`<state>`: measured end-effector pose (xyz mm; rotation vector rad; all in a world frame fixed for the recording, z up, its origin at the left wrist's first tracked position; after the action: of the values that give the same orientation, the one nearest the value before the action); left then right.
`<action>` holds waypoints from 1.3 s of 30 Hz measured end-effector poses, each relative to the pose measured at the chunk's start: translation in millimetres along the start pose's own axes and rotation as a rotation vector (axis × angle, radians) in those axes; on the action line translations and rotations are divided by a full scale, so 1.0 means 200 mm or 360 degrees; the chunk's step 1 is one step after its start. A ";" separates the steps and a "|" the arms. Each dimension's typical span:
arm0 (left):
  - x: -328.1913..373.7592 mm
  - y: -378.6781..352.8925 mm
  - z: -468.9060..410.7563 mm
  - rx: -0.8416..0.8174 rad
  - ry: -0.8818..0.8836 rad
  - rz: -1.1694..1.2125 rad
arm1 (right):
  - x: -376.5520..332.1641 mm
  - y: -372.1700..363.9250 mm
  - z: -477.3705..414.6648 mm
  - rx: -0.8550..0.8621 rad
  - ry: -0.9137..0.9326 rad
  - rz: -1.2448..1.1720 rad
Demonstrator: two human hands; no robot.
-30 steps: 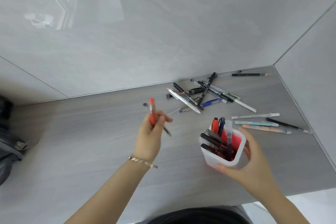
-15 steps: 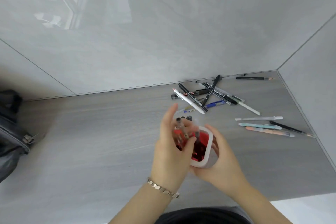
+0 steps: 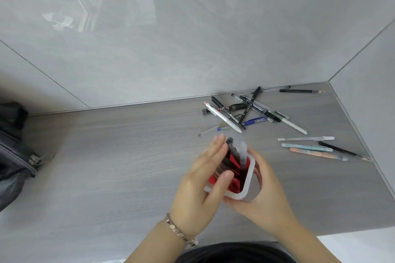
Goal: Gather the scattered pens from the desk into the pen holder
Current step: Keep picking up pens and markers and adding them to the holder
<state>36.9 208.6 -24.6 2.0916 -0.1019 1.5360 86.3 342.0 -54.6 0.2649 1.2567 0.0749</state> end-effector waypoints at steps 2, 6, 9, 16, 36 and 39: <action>-0.03 0.01 0.00 -0.0149 0.0018 0.0060 | 0.00 0.00 0.00 -0.0039 -0.0006 -0.0102; -0.15 0.05 -0.04 -0.0332 0.0376 0.0300 | -0.02 0.00 -0.04 -0.0130 0.0047 0.0015; -0.23 0.08 -0.04 -0.0505 0.0378 0.0478 | -0.04 -0.01 -0.12 -0.0310 0.0088 0.0195; -0.33 0.16 -0.08 -0.0300 0.0527 0.0319 | -0.09 -0.01 -0.40 -0.0998 -0.0019 0.0793; -0.46 0.24 -0.10 0.0109 0.0819 0.0104 | -0.34 -0.01 -0.79 -0.0017 0.0291 0.0612; -0.46 0.24 -0.10 0.0098 0.0816 0.0096 | -0.43 -0.06 -0.57 -0.0153 0.0400 0.0055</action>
<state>-28.8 154.2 -85.9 1.6859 0.0711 2.0820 -50.2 331.6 -9.8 0.1978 1.4937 0.2029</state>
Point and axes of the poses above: each hand's wrist, its own z-axis away from the middle knuckle, its own y-axis out of the back of the hand, x = y × z, the point moved 3 cm from there along -z, towards the middle knuckle, and after that the axes turned 1 degree about -y, right-handed, at the moved point
